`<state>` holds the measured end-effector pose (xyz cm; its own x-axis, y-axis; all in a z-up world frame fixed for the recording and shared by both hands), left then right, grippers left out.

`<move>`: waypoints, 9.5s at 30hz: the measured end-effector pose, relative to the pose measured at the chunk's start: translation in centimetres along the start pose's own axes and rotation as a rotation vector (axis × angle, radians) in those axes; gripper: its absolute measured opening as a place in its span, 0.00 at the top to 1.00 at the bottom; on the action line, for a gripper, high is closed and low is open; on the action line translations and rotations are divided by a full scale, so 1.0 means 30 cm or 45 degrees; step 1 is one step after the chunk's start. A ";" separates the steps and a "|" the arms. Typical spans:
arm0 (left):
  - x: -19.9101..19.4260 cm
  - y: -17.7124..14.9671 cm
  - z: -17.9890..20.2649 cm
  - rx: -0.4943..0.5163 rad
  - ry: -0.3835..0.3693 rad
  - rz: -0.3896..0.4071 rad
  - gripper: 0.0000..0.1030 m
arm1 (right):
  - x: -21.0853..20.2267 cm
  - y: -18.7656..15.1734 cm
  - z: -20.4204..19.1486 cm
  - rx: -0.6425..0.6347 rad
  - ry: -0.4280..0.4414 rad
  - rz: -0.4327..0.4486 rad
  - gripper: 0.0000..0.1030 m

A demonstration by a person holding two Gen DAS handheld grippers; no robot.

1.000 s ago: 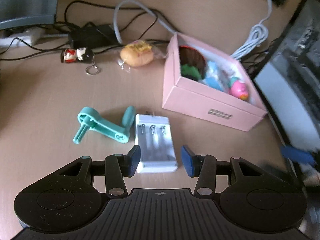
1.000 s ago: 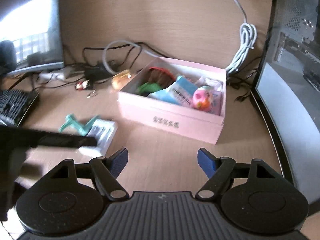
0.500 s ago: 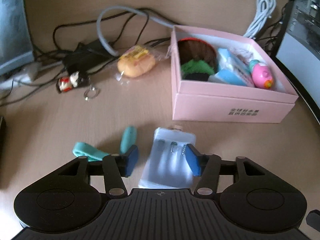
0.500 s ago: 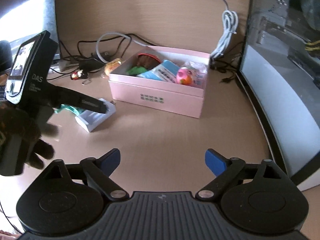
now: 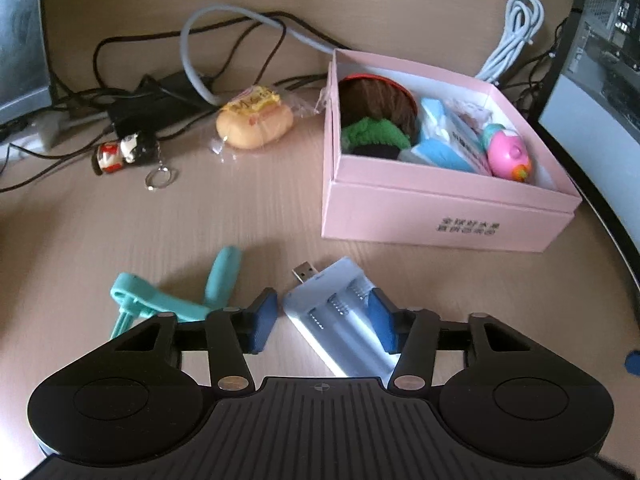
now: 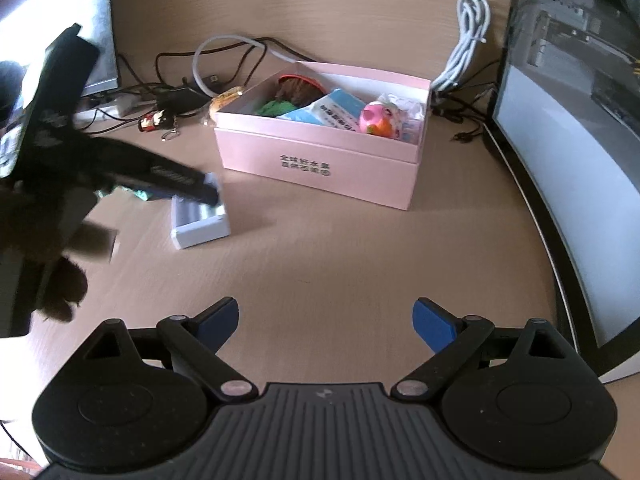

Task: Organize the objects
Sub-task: 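Grasp the white battery charger with the left gripper, then carry the charger into the pink box with the left gripper while the right drops the teal crank toy in, then grasp the wrapped bread roll with the left gripper, then grasp the red-and-white keychain figure with the right gripper, then drop the bread roll into the pink box with the left gripper while the right drops the keychain figure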

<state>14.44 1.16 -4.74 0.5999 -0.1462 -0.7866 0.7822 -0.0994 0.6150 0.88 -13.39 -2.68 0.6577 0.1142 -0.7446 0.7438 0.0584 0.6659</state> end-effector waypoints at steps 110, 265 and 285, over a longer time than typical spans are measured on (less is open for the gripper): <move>-0.235 -0.026 -0.457 -0.496 -0.028 0.191 0.65 | 0.101 0.786 0.255 0.341 0.079 0.297 0.17; 0.082 0.594 0.310 0.137 -0.365 0.190 0.47 | -0.215 0.193 0.166 0.111 -0.054 0.233 0.37; -0.079 0.422 0.133 -0.054 -0.303 0.248 0.44 | -0.116 0.524 0.254 0.108 -0.059 0.390 0.37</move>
<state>22.26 -3.68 5.13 0.6870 -0.3855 -0.6160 0.6655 -0.0067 0.7464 11.21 -20.44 10.01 0.8560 0.0685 -0.5124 0.5161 -0.0552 0.8547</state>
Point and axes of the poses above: each gripper's, at about its wrist camera, not at the fingertips, and x roughly the way its jaws point, z to its right, y to its top, the point moved 9 cm from there along x, roughly the way its jaws point, and after that the axes turned 3 degrees about y, right-handed, at the moved point
